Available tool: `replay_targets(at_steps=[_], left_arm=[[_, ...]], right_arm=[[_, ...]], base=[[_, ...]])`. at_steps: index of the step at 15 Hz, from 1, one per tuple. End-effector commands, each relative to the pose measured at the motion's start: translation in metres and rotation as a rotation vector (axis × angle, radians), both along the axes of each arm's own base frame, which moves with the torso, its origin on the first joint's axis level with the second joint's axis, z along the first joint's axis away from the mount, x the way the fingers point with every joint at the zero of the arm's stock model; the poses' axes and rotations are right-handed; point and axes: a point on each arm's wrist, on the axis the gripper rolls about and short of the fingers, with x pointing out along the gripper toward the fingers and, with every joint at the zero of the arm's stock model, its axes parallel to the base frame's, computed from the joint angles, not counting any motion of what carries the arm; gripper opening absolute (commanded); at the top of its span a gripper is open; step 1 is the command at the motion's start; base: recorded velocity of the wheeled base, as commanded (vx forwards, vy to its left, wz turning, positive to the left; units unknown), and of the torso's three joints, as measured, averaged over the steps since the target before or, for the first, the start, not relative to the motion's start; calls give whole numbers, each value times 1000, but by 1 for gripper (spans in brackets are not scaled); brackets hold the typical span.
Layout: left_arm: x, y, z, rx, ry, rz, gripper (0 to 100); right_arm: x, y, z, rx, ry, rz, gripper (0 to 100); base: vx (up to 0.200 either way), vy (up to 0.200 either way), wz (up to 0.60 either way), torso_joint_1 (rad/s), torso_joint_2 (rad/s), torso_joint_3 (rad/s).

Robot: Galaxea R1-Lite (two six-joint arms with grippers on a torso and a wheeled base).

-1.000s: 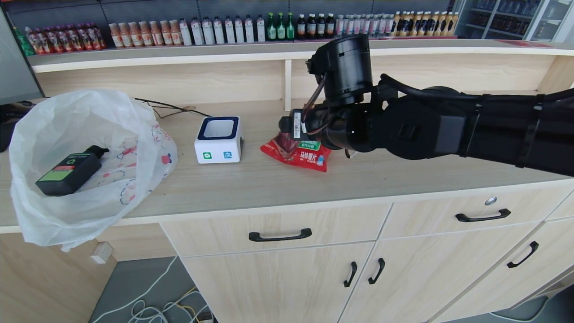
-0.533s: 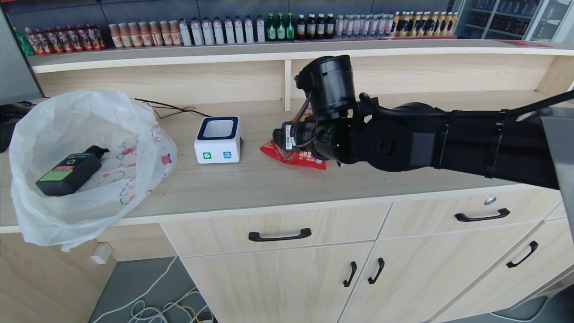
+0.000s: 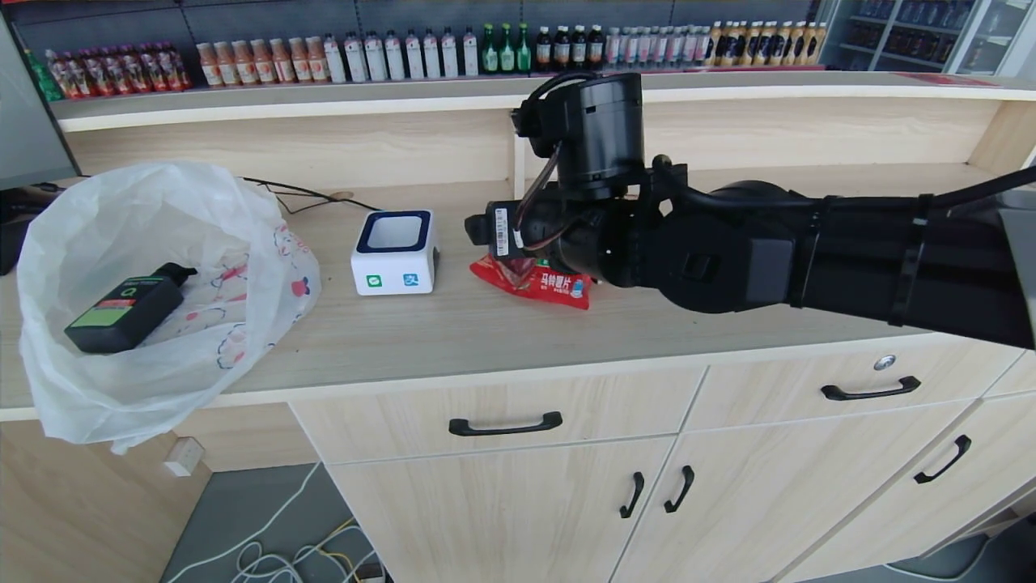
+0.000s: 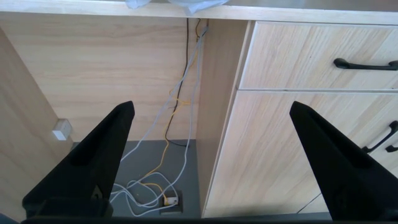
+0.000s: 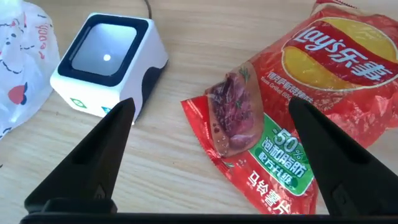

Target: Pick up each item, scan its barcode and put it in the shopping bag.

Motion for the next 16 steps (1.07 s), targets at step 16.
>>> replay_targets(at_steps=[16], left_arm=[[0, 0, 0, 0, 0, 0, 100]], right_arm=[[10, -53, 50, 165, -112, -44, 100]], base=[[0, 0, 0, 0, 0, 0]])
